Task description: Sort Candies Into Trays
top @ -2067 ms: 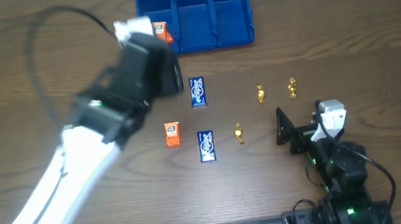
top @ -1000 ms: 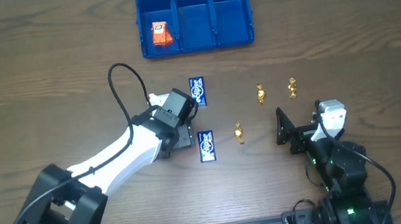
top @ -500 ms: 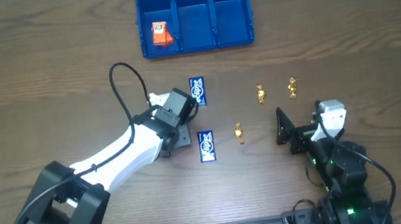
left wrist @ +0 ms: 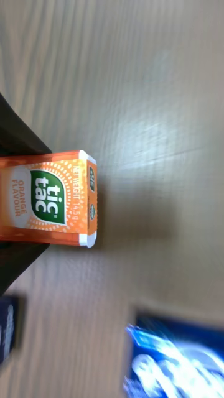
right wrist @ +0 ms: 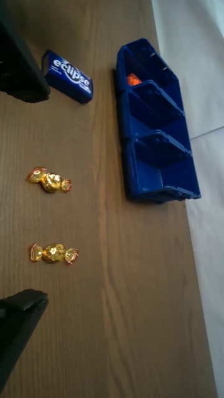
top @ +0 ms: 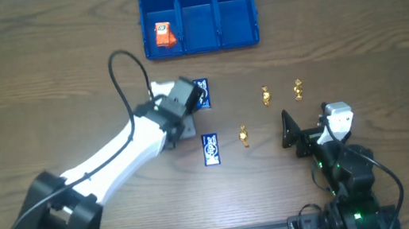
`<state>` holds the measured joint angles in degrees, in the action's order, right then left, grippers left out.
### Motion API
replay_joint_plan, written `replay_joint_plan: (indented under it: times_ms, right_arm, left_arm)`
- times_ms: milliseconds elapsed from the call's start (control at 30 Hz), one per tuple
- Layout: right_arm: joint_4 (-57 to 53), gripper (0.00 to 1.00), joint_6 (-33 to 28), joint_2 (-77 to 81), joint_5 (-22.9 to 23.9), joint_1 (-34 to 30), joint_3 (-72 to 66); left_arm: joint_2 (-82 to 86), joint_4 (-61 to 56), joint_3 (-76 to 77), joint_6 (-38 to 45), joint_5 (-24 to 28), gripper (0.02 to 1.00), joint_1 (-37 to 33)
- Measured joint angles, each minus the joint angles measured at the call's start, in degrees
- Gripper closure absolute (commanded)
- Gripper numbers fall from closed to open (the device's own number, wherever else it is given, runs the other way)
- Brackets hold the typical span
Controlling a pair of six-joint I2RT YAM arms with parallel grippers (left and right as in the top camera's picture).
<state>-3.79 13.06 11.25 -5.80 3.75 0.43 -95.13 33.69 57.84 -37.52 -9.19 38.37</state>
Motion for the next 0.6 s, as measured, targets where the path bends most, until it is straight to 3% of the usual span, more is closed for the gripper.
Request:
replay_joint_plan:
  times_ms: [167, 300, 467, 600]
  right_arm:
    - [0.0, 0.003, 0.0, 0.0, 0.0, 0.0, 0.0]
    - [0.0, 0.003, 0.0, 0.0, 0.0, 0.0, 0.0]
    - [0.0, 0.003, 0.0, 0.0, 0.0, 0.0, 0.0]
    - [0.0, 0.003, 0.0, 0.0, 0.0, 0.0, 0.0]
  left_arm:
    - [1.3, 7.8, 19.6, 2.0, -7.7, 0.680, -0.7]
    - [-0.8, 8.9, 37.2, 7.3, -11.1, 0.676, -4.2]
    - [-9.7, 10.7, 54.2, 12.2, -11.7, 0.673, -10.1]
    - [-19.6, 11.1, 60.7, 14.3, -9.0, 0.669, -13.7]
